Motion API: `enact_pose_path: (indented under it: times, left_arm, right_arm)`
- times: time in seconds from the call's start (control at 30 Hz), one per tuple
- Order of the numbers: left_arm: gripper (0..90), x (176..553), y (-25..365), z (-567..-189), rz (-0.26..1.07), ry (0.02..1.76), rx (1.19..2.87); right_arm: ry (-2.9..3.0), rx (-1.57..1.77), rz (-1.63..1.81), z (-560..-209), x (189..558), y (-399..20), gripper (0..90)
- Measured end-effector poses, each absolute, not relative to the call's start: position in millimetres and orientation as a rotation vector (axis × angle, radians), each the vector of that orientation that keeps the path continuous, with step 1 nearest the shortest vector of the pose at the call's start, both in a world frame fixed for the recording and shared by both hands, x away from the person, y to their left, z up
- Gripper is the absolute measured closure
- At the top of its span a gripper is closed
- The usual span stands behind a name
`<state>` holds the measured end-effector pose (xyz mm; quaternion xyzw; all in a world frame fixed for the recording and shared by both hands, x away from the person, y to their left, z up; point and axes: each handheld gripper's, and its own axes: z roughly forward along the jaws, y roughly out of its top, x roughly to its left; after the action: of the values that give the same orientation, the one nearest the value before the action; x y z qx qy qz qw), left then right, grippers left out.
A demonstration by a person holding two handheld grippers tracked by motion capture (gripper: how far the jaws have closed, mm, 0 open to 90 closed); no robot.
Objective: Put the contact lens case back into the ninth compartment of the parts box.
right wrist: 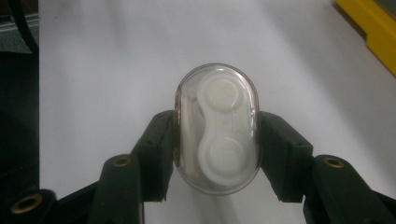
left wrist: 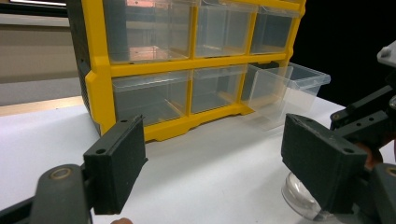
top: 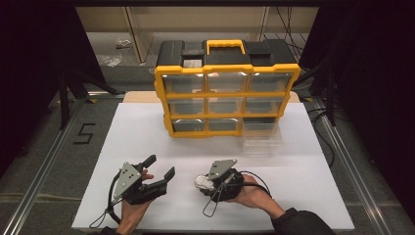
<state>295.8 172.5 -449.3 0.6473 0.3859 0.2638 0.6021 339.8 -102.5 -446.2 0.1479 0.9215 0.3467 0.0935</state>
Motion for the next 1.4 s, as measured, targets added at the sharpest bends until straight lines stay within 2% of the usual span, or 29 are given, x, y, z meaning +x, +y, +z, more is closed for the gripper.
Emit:
enact_pose_path:
  times: [1.4]
  left_arm:
    - [21.5,295.0,172.8,-449.0,0.618,0.894,1.496]
  right_arm:
    - [2.536,0.569,1.178,-401.8,357.3,-145.5,49.5]
